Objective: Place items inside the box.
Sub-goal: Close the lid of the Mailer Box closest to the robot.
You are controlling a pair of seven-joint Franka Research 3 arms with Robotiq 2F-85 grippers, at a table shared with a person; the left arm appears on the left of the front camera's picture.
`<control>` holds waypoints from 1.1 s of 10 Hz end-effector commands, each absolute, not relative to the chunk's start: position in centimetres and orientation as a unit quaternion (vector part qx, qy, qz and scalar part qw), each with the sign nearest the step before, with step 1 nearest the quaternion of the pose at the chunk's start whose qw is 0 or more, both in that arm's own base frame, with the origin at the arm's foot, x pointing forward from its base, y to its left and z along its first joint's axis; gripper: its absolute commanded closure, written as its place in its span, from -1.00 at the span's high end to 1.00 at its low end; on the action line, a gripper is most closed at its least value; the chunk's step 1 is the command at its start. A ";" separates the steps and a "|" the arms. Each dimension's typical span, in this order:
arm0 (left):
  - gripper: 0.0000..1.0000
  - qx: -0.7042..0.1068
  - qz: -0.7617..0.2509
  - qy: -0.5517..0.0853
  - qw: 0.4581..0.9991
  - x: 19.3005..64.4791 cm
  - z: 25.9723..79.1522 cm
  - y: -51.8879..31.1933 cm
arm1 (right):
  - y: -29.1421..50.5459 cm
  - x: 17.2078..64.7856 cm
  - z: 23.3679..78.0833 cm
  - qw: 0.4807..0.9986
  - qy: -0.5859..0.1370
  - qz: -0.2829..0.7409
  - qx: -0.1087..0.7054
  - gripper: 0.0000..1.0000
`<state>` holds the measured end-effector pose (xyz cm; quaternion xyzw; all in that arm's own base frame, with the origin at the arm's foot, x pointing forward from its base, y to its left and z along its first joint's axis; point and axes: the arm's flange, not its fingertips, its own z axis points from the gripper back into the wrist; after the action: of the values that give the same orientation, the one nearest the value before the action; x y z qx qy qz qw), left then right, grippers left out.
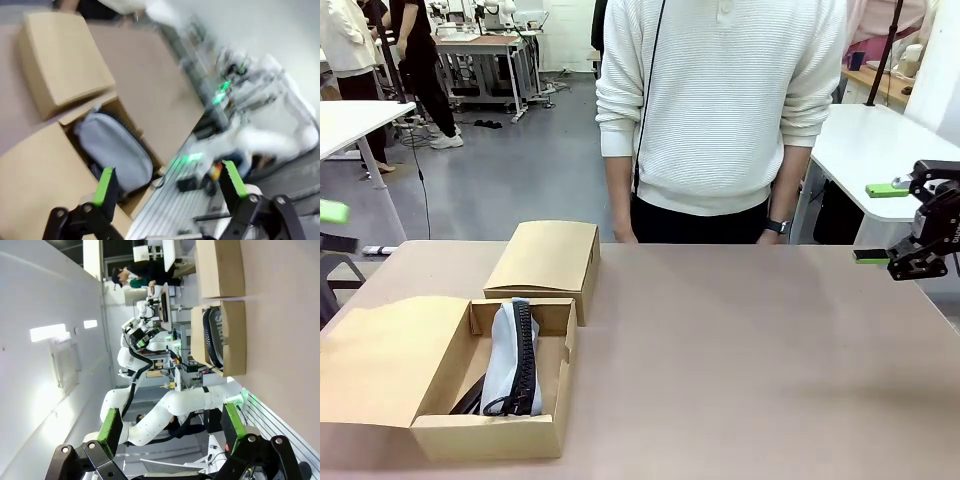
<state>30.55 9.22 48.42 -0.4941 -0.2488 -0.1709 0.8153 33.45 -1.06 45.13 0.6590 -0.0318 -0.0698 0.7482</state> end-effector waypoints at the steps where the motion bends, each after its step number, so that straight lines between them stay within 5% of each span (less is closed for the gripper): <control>1: 1.00 -0.304 -0.359 -0.368 0.802 30.5 45.4 6.3 | -1.3 33.3 45.7 0.750 -0.024 -0.073 0.658 1.00; 3: 1.00 -0.177 -0.451 -0.431 0.762 30.4 42.5 5.9 | -1.3 33.3 45.7 0.750 -0.024 -0.073 0.658 1.00; 4: 1.00 -0.132 -0.398 -0.443 0.793 32.1 41.9 6.0 | -1.3 33.3 45.7 0.750 -0.024 -0.073 0.658 1.00; 5: 1.00 -0.332 -0.369 -0.295 0.817 32.5 46.7 6.2 | -1.3 33.3 45.7 0.750 -0.024 -0.073 0.658 1.00; 8: 1.00 -0.284 -0.395 -0.322 0.812 33.8 46.0 6.7 | -1.3 33.3 45.7 0.750 -0.024 -0.073 0.658 1.00; 11: 1.00 -0.282 -0.493 -0.396 0.722 33.3 44.2 17.1 | -1.3 33.3 45.7 0.750 -0.024 -0.073 0.658 1.00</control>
<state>33.02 12.84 45.24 -0.2825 -0.3622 -0.4495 0.7662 33.44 -1.06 45.11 0.6588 -0.0315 -0.0701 0.7484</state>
